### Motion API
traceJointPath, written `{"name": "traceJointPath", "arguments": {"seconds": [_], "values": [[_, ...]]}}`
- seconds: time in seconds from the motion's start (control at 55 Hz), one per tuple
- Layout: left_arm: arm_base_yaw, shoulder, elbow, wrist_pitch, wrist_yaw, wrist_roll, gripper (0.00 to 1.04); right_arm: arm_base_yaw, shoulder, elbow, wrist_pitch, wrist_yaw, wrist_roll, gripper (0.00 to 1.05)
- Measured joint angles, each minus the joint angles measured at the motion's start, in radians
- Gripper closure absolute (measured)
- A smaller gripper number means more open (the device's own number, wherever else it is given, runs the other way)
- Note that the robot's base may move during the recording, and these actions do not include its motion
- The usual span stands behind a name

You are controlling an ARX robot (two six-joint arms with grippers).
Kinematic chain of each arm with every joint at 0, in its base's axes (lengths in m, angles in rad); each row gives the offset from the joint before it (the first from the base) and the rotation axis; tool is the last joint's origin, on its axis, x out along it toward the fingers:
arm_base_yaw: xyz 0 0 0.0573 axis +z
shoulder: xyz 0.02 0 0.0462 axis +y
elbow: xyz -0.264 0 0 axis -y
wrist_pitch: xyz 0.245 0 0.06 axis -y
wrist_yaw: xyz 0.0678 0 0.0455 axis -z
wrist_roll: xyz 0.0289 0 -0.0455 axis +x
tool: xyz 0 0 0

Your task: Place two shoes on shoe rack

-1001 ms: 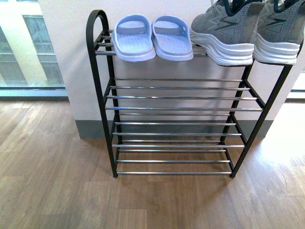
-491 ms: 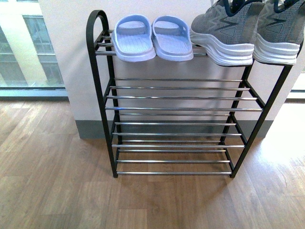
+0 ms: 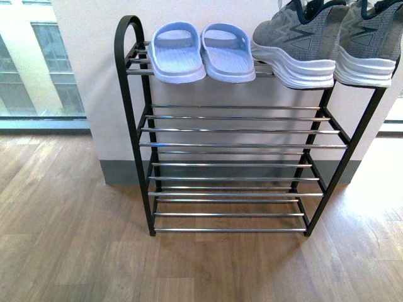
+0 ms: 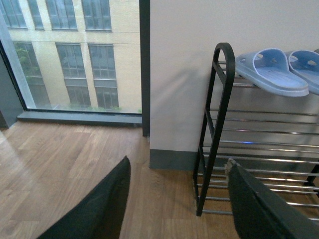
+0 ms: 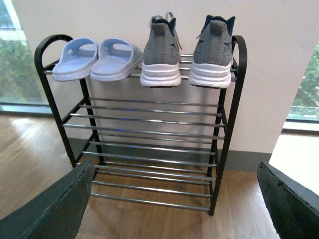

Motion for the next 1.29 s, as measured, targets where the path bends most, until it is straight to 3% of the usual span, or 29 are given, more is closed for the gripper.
{"name": "traceJointPath", "arguments": {"seconds": [0.182,1.292], "values": [[0.0,0.0,0.0,0.0,0.0,0.001,0.08,0.0,0.0,0.0,0.0,0.0,0.0,0.09],[0.0,0.0,0.0,0.0,0.0,0.0,0.09,0.0,0.0,0.0,0.0,-0.001,0.0,0.09]]}}
